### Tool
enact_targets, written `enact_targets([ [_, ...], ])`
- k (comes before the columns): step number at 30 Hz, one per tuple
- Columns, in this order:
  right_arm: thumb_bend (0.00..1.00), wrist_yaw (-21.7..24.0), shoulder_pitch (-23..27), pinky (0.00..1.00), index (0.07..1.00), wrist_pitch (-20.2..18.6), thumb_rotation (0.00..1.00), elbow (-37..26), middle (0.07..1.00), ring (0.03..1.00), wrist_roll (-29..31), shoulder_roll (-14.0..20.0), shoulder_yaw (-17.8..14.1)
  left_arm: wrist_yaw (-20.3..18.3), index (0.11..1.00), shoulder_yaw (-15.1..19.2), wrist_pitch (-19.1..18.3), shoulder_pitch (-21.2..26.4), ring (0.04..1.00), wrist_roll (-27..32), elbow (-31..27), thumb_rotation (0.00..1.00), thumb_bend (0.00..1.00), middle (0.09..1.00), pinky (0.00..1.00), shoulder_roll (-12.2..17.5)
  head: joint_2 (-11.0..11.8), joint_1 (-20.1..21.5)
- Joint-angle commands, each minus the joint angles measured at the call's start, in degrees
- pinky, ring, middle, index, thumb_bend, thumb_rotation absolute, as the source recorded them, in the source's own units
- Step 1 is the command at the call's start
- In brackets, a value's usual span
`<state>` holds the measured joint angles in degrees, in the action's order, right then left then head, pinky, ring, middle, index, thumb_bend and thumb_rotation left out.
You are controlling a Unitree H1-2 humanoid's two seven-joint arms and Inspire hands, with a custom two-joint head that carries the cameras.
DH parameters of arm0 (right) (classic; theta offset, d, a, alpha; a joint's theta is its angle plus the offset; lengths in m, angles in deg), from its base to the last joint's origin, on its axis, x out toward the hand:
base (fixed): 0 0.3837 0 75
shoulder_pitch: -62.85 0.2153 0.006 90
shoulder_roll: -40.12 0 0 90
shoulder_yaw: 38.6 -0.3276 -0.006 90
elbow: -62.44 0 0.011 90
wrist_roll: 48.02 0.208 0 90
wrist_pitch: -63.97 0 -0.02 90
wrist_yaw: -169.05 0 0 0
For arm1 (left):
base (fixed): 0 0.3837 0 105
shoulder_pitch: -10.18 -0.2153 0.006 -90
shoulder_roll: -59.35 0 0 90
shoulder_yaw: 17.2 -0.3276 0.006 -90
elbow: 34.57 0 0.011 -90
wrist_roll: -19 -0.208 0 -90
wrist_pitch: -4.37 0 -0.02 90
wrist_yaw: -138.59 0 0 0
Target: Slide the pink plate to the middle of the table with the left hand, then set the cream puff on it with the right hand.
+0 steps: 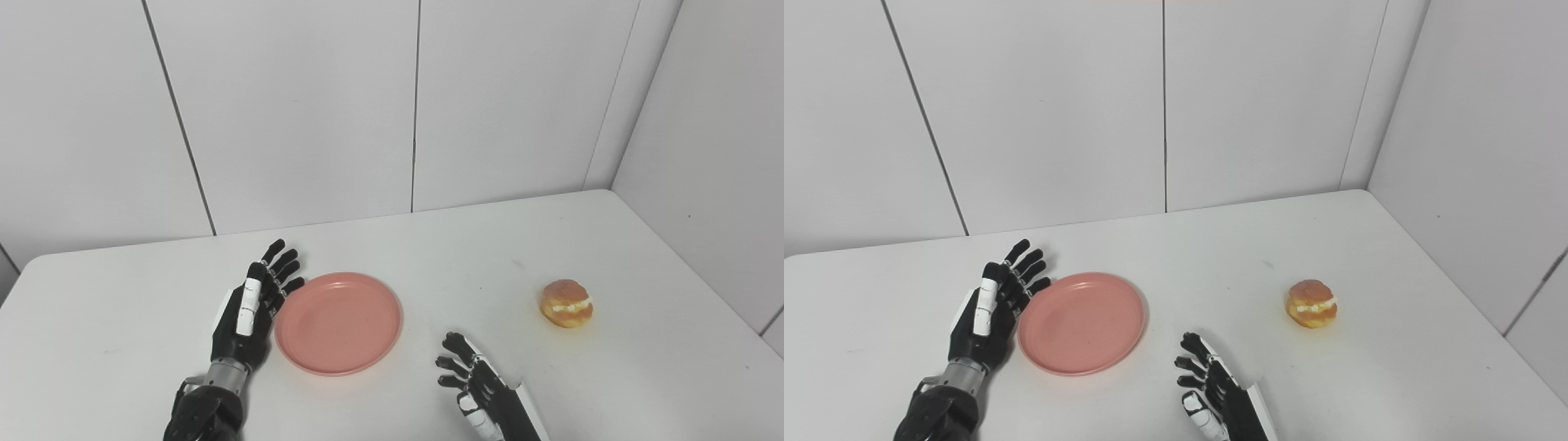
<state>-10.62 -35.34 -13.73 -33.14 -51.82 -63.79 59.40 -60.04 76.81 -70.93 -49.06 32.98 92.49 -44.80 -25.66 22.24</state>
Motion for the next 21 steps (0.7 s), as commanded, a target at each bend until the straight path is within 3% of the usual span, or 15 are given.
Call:
enact_targets([
  [1, 0.81, 0.79, -2.24, 0.78, 0.903, -2.5, 0.89, 3.36, 0.909, 0.843, -0.53, -1.33, 1.37, -1.12, 0.893, -0.17, 0.03, -4.85, 0.909, 0.67, 3.39, 0.87, 0.89, 0.896, 0.84, -0.49, -0.07, 0.1],
  [8, 0.8, -0.5, -1.89, 0.8, 0.916, -1.66, 0.9, 4.35, 0.923, 0.858, -1.81, -1.45, 0.76, -0.9, 0.893, -0.16, 0.5, -4.51, 0.911, 0.7, 4.4, 0.88, 0.89, 0.894, 0.83, -0.96, 0.41, 0.32],
  [14, 0.78, -5.27, -1.89, 0.76, 0.879, 0.52, 0.86, 3.41, 0.862, 0.825, -6.2, -2.33, -1.57, -1.29, 0.899, 0.0, 0.64, -4.5, 0.911, 1.13, 4.69, 0.88, 0.89, 0.895, 0.83, -1.14, 0.84, -0.09],
  [21, 0.77, -7.42, -1.24, 0.77, 0.862, 1.06, 0.86, -4.47, 0.841, 0.834, -15.14, -1.41, -3.26, -1.81, 0.901, 0.53, 1.48, -3.52, 0.916, 1.78, 7.02, 0.87, 0.88, 0.895, 0.85, -0.88, 1.26, 1.11],
])
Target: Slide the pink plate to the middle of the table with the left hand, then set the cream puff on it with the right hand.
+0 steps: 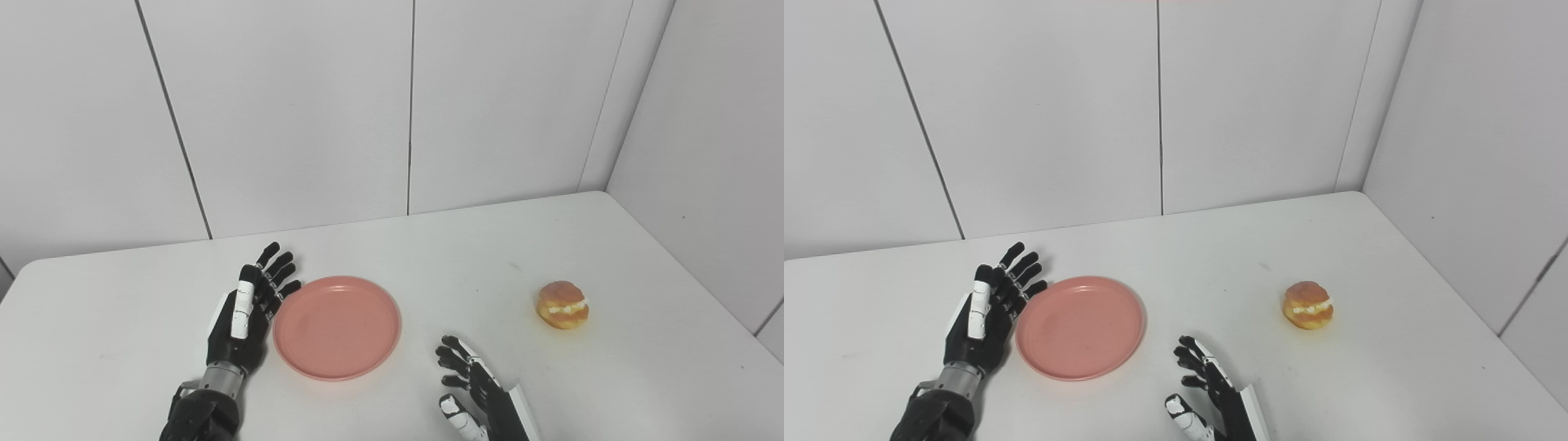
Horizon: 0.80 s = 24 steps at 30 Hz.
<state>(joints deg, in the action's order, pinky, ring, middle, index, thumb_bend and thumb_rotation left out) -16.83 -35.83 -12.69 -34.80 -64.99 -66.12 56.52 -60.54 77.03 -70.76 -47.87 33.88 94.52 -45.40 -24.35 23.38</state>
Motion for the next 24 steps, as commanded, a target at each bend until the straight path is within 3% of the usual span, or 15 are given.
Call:
enact_targets([
  [1, 0.77, -1.16, -0.65, 0.77, 0.862, 0.18, 0.85, -3.34, 0.846, 0.836, -2.94, 1.05, -0.51, -1.46, 0.903, 0.37, 1.42, -4.59, 0.916, 0.97, 5.25, 0.88, 0.88, 0.896, 0.85, -0.28, -0.05, -0.04],
  [4, 0.76, -1.21, -0.03, 0.78, 0.862, -0.08, 0.84, -5.17, 0.85, 0.837, -6.91, 1.59, -1.19, -1.82, 0.904, 0.57, 1.48, -4.37, 0.915, 1.16, 5.66, 0.88, 0.88, 0.897, 0.85, -0.28, -0.05, 0.37],
  [7, 0.73, -1.12, 1.31, 0.7, 0.86, -1.9, 0.7, -8.82, 0.873, 0.805, -13.6, 2.98, -2.29, -2.09, 0.9, 0.75, 1.49, -4.12, 0.911, 1.26, 6.02, 0.88, 0.87, 0.895, 0.85, -0.33, -0.04, 0.46],
  [8, 0.73, -0.96, 1.43, 0.7, 0.86, -2.34, 0.7, -9.3, 0.873, 0.804, -14.34, 3.06, -2.46, -2.11, 0.9, 0.79, 1.52, -4.09, 0.911, 1.2, 6.07, 0.88, 0.87, 0.895, 0.85, -0.35, -0.04, 0.46],
  [14, 0.78, 1.87, 4.08, 0.64, 0.851, -9.24, 0.61, -16.88, 0.834, 0.76, -24.49, 5.87, -4.42, -2.13, 0.894, 0.78, 1.1, -4.26, 0.908, 1.13, 5.46, 0.85, 0.88, 0.89, 0.85, -0.96, 0.01, 0.15],
  [24, 0.9, 10.51, 8.09, 0.62, 0.829, -17.27, 0.38, -23.53, 0.842, 0.768, -28.26, 9.99, -5.96, -1.91, 0.899, 0.62, 1.43, -3.94, 0.908, 0.69, 5.7, 0.87, 0.86, 0.886, 0.84, -0.96, 0.12, 0.07],
])
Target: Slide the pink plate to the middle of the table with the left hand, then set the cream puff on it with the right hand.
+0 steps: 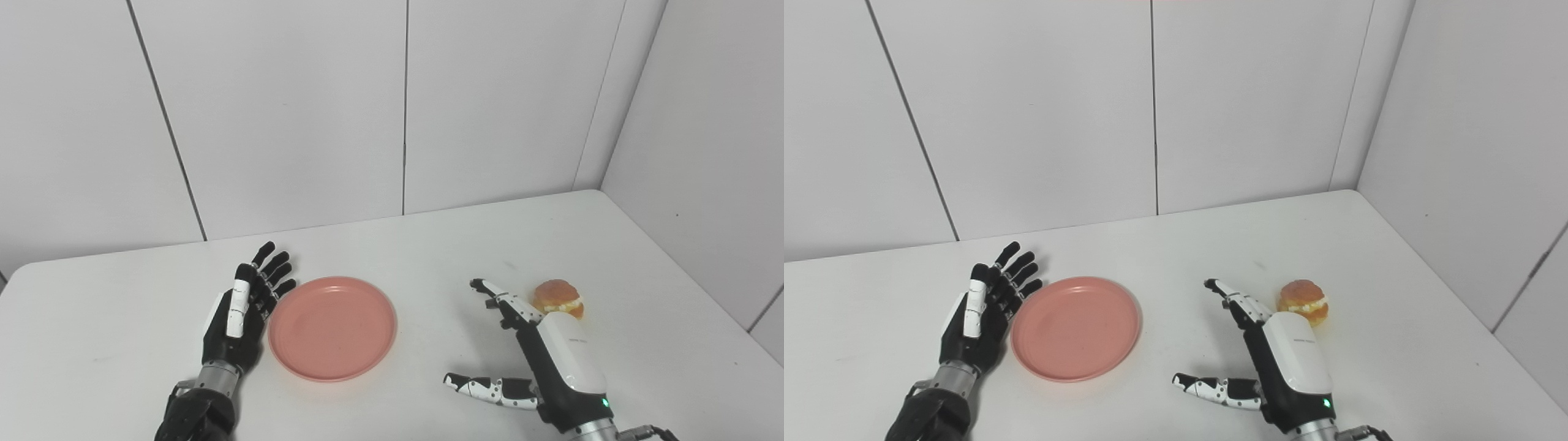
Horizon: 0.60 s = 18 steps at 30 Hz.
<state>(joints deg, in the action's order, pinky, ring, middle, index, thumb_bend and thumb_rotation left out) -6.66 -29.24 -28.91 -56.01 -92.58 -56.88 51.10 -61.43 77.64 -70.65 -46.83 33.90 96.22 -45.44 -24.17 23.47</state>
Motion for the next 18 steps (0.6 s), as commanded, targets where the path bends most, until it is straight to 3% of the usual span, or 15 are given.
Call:
enact_targets([
  [1, 0.9, 1.55, 2.39, 0.62, 0.828, -1.77, 0.38, -2.69, 0.842, 0.769, -1.02, 1.78, -0.86, -0.92, 0.899, -0.05, 1.34, -4.95, 0.909, 0.51, 4.06, 0.87, 0.86, 0.887, 0.84, -0.86, -0.01, -0.19],
  [10, 0.96, 9.52, 8.13, 0.66, 0.828, -6.69, 0.25, -3.29, 0.857, 0.806, -2.22, 8.14, -2.57, -0.84, 0.894, -0.16, 1.14, -4.83, 0.903, 0.38, 4.04, 0.85, 0.85, 0.877, 0.83, -0.72, 0.22, -0.65],
  [13, 0.99, 17.24, 12.47, 0.66, 0.819, -8.73, 0.22, -1.88, 0.855, 0.819, -2.01, 14.9, -2.75, -0.83, 0.902, -0.03, 1.12, -4.79, 0.902, 0.42, 4.25, 0.86, 0.84, 0.872, 0.84, -0.48, 0.38, -0.77],
  [16, 1.0, 23.18, 15.45, 0.66, 0.817, -10.81, 0.21, -1.21, 0.854, 0.819, -3.64, 18.91, -2.14, -0.83, 0.902, 0.04, 1.11, -4.77, 0.899, 0.45, 4.32, 0.86, 0.84, 0.869, 0.84, -0.38, 0.46, -0.91],
  [18, 1.0, 27.41, 17.59, 0.69, 0.84, -12.61, 0.26, -0.8, 0.876, 0.842, -5.08, 21.58, -1.37, -0.94, 0.905, 0.09, 1.17, -4.74, 0.898, 0.54, 4.43, 0.85, 0.84, 0.867, 0.84, -0.31, 0.53, -0.87],
])
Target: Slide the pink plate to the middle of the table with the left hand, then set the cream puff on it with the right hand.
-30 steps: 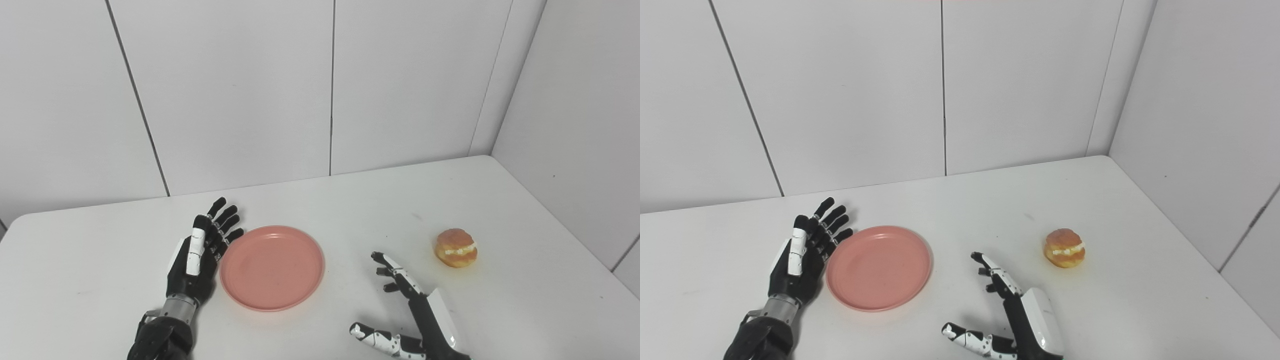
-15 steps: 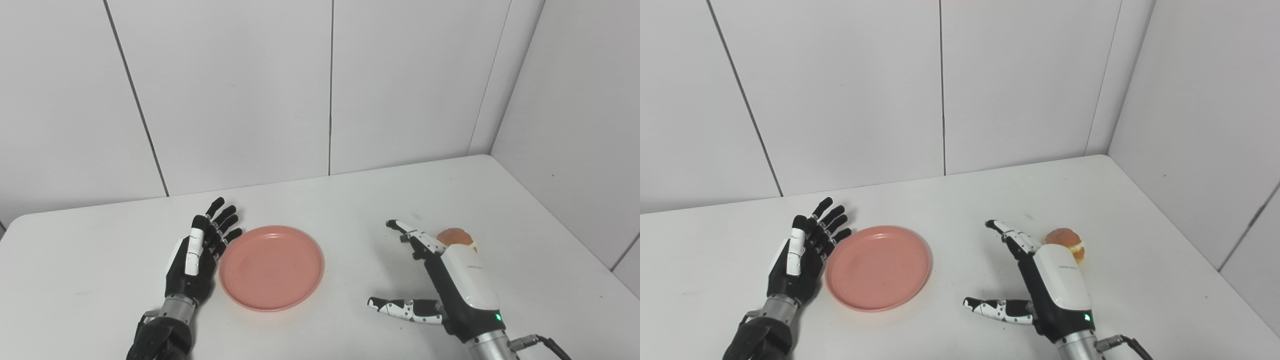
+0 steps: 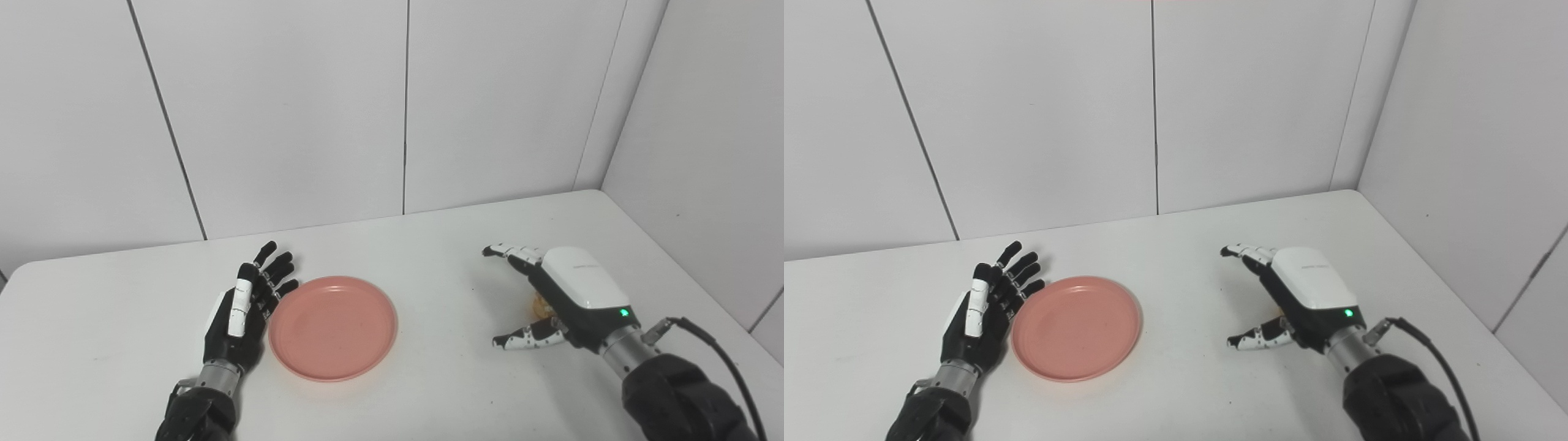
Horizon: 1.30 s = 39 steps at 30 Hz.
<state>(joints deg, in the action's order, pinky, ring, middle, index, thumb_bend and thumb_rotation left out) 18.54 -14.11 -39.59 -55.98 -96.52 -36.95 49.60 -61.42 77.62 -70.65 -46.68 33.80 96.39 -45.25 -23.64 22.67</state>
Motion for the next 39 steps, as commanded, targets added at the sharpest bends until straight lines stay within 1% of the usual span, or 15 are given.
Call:
enact_targets([
  [1, 1.0, 3.63, 3.46, 0.7, 0.839, -2.58, 0.26, -0.48, 0.878, 0.845, -1.31, 2.65, 0.31, -0.93, 0.906, 0.14, 1.12, -4.91, 0.898, 0.66, 4.17, 0.85, 0.84, 0.867, 0.84, -0.49, 0.0, -0.08],
  [3, 1.0, 4.96, 4.79, 0.71, 0.828, -3.43, 0.24, 0.29, 0.88, 0.848, -0.91, 3.78, 0.39, -0.81, 0.907, 0.08, 0.91, -5.01, 0.897, 0.55, 3.81, 0.85, 0.84, 0.863, 0.84, -0.48, 0.0, -0.08],
  [7, 1.0, 6.35, 6.78, 0.73, 0.816, -4.25, 0.24, 2.14, 0.884, 0.858, -1.8, 5.61, 0.9, -1.05, 0.912, 0.06, 0.86, -5.01, 0.895, 0.68, 3.83, 0.85, 0.83, 0.863, 0.84, -0.42, -0.01, -0.21],
  [13, 1.0, 7.64, 9.05, 0.73, 0.816, -3.96, 0.24, 5.11, 0.89, 0.875, -2.12, 8.02, 1.75, -0.8, 0.908, -0.02, 0.74, -5.23, 0.89, 0.6, 3.45, 0.85, 0.83, 0.848, 0.84, -0.6, -0.14, -0.41],
  [17, 1.0, 10.24, 11.19, 0.71, 0.819, -4.09, 0.26, 9.05, 0.893, 0.873, -3.76, 10.64, 3.7, -0.89, 0.907, -0.22, 1.05, -5.18, 0.895, 0.37, 3.8, 0.85, 0.83, 0.846, 0.84, -0.62, -0.16, -0.61],
  [21, 1.0, 11.57, 12.43, 0.7, 0.82, -4.31, 0.26, 12.19, 0.899, 0.879, -3.52, 11.97, 4.82, -1.05, 0.907, -0.21, 1.24, -5.11, 0.899, 0.52, 4.25, 0.85, 0.83, 0.847, 0.84, -0.66, -0.11, -0.61],
  [24, 1.0, 12.2, 12.91, 0.69, 0.822, -4.39, 0.22, 13.62, 0.907, 0.888, -3.41, 12.5, 5.31, -1.03, 0.907, -0.18, 1.22, -5.12, 0.893, 0.59, 4.31, 0.85, 0.83, 0.845, 0.84, -0.71, -0.11, -0.61],
  [26, 1.0, 12.89, 13.49, 0.68, 0.822, -5.07, 0.2, 15.92, 0.915, 0.895, -3.23, 12.7, 5.56, -1.1, 0.908, -0.27, 1.01, -5.31, 0.895, 0.6, 3.83, 0.85, 0.83, 0.848, 0.84, -0.76, -0.11, -0.85],
  [29, 1.0, 13.22, 13.83, 0.67, 0.823, -5.42, 0.19, 17.27, 0.92, 0.9, -3.13, 12.87, 5.76, -1.02, 0.907, -0.34, 0.82, -5.49, 0.895, 0.56, 3.41, 0.85, 0.83, 0.845, 0.83, -0.8, -0.11, -0.89],
  [31, 1.0, 12.57, 13.99, 0.66, 0.823, -4.77, 0.19, 19.27, 0.918, 0.897, -3.09, 13.14, 6.14, -1.01, 0.907, -0.39, 0.73, -5.64, 0.892, 0.54, 3.13, 0.85, 0.83, 0.84, 0.83, -0.77, -0.29, -1.01],
  [36, 1.0, 11.94, 14.73, 0.66, 0.831, -3.84, 0.17, 22.71, 0.919, 0.899, -5.11, 14.04, 8.71, -1.25, 0.913, -0.47, 0.89, -5.69, 0.888, 0.57, 3.24, 0.85, 0.82, 0.825, 0.84, -0.74, -0.22, -0.99],
  [39, 1.0, 11.45, 15.23, 0.66, 0.833, -3.94, 0.16, 23.99, 0.92, 0.901, -5.84, 14.23, 9.85, -1.06, 0.912, -0.59, 0.98, -5.71, 0.887, 0.38, 3.28, 0.86, 0.82, 0.821, 0.84, -0.81, -0.22, -0.99],
])
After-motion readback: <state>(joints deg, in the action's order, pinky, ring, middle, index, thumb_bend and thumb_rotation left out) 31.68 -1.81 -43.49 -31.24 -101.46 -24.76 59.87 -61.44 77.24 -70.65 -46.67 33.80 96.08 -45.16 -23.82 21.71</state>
